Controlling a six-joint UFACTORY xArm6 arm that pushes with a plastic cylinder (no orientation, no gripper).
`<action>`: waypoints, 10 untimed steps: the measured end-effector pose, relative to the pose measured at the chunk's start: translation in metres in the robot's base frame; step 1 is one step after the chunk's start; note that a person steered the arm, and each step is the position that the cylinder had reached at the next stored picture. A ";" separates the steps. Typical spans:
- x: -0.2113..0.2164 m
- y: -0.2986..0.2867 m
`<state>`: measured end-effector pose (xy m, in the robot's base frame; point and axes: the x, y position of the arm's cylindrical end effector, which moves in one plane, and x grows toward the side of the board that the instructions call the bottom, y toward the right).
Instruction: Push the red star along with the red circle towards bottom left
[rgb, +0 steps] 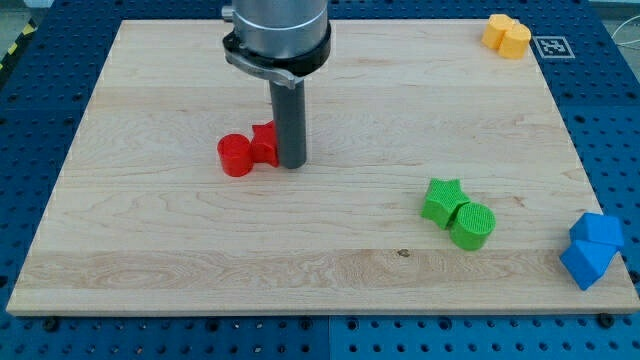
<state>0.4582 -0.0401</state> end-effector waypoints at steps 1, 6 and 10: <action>-0.016 0.006; -0.069 0.011; -0.037 -0.030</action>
<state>0.4209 -0.0698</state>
